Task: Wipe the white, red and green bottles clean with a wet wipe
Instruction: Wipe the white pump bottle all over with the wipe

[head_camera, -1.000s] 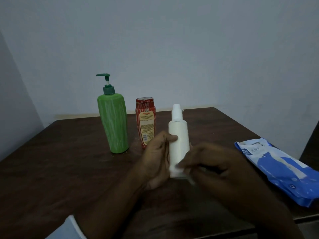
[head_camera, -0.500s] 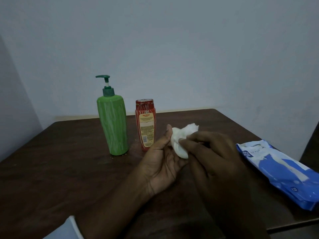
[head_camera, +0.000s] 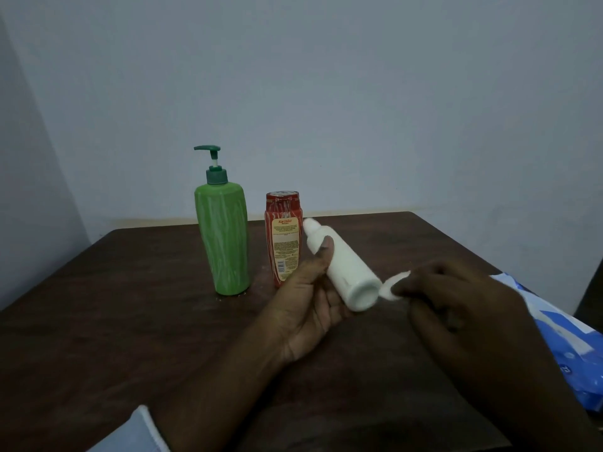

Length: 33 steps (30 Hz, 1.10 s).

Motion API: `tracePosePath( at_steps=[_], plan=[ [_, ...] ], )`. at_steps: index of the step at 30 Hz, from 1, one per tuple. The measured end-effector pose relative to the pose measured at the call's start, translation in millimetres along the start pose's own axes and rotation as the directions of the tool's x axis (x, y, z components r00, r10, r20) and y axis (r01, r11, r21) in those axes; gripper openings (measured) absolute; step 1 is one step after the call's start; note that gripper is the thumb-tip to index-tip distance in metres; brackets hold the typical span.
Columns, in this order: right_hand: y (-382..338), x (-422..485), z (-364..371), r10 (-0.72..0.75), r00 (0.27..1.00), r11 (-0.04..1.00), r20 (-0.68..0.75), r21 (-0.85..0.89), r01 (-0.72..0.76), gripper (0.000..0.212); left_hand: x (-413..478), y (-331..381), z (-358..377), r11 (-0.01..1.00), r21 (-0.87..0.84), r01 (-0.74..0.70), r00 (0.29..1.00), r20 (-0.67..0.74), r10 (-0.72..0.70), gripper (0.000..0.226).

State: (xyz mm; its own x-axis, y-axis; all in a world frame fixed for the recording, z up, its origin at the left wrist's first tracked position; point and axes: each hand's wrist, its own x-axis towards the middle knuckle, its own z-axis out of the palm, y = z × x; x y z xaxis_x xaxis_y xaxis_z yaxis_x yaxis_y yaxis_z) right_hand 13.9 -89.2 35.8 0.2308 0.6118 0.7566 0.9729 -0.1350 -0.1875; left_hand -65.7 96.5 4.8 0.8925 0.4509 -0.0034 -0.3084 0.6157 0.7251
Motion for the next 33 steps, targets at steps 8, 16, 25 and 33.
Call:
tracePosePath(
  at_steps=[8, 16, 25, 33],
  plan=[
    [0.3, 0.4, -6.1, 0.017, 0.994, 0.999, -0.110, 0.051, -0.012, 0.019, 5.4, -1.1, -14.0, 0.940, 0.336, -0.057, 0.998, -0.019, 0.067, 0.040],
    [2.2, 1.0, 3.8, -0.036, 0.997, 0.990, -0.072, 0.137, 0.046, 0.021, 8.2, -7.4, -24.2, 0.627, 0.714, -0.313, 0.906, 0.027, 0.422, 0.054],
    [3.5, 0.4, 21.7, -0.034, 0.998, 0.984, 0.044, 0.178, 0.026, 0.025, 12.9, -11.0, -34.5, 0.388, 0.872, -0.299, 0.842, 0.049, 0.538, 0.069],
    [9.3, 0.1, 24.5, -0.072, 0.997, 0.983, 0.040, 0.171, 0.064, 0.021, 14.0, -11.8, -39.0, 0.368, 0.909, -0.194, 0.891, 0.006, 0.454, 0.067]
  ],
)
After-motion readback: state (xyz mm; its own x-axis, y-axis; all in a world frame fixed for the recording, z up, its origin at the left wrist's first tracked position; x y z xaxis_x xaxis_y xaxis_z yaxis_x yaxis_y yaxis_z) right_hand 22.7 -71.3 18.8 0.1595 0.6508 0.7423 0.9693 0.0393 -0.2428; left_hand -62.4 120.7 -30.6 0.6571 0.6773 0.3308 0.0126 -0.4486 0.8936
